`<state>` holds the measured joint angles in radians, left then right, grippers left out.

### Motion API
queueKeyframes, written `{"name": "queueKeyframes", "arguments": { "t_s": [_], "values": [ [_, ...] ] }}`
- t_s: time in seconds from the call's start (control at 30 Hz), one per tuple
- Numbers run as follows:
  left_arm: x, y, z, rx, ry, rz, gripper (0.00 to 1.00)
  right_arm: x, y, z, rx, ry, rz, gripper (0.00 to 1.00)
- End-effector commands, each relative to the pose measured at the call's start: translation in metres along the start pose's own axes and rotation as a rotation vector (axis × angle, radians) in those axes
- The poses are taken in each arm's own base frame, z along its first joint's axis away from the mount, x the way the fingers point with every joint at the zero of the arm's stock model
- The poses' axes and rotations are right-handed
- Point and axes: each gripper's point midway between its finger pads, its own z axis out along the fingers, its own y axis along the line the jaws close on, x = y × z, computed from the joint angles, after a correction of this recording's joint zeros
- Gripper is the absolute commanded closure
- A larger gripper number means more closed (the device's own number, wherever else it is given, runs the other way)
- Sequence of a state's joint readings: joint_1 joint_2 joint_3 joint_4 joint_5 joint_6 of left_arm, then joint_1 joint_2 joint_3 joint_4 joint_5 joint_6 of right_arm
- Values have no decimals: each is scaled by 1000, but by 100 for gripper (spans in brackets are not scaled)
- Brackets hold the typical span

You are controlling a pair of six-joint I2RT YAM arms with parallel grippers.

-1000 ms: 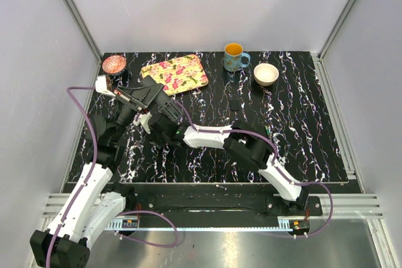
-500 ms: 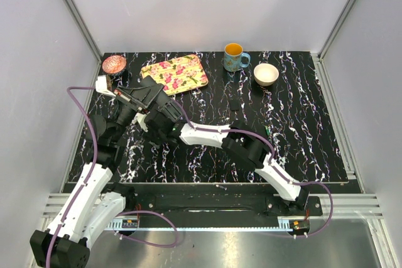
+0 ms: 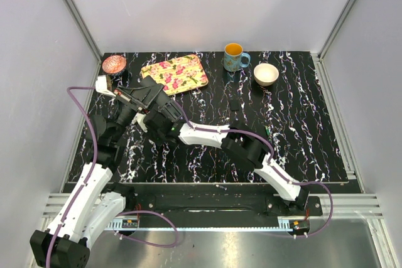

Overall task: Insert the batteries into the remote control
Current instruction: Pick up the battery from the center of the board, then place the battery at the center of the board.

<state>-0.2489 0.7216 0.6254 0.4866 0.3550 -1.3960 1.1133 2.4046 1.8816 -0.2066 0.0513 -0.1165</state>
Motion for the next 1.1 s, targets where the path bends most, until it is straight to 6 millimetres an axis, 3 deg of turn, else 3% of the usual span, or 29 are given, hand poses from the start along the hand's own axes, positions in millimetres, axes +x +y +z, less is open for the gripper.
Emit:
{"name": "queueKeyframes", "arguments": {
  "t_s": [0.0,0.27,0.53,0.57,0.6,0.63,0.67,0.73,0.77,0.8,0.83,0.87,0.93,0.97,1.07],
  "values": [
    [-3,-11,-3,38,-15,22,100,19,-11,7,40,72,29,100],
    [-2,-10,-4,37,-15,19,100,12,-20,1,85,53,72,100],
    [-3,-11,-4,39,-17,25,100,11,-34,-33,162,37,87,100],
    [-3,-12,-3,40,-19,26,100,27,-41,-37,202,69,89,100],
    [-3,-11,-3,40,-17,25,100,19,-46,-50,226,46,104,100],
    [-4,-12,-2,42,-19,26,100,22,-53,-57,265,49,119,100],
    [-4,-12,-2,42,-18,26,100,41,-57,-62,288,83,142,100],
    [-5,-13,0,46,-20,26,100,41,-76,-84,351,64,211,100],
    [-5,-13,1,49,-20,27,100,62,-81,-90,373,100,231,100],
    [-5,-12,2,46,-15,21,100,58,-89,-107,392,85,261,100],
    [-4,-11,3,49,-14,20,100,66,-103,-116,433,90,321,100],
    [-4,-10,4,48,-12,18,100,89,-109,-125,450,133,344,100],
    [-2,-2,5,38,-1,8,100,101,-125,-147,488,140,418,100],
    [-1,1,6,37,2,4,100,121,-124,-154,499,180,424,100],
    [6,20,6,10,30,-3,100,136,-126,-174,532,199,446,100]
  ]
}}
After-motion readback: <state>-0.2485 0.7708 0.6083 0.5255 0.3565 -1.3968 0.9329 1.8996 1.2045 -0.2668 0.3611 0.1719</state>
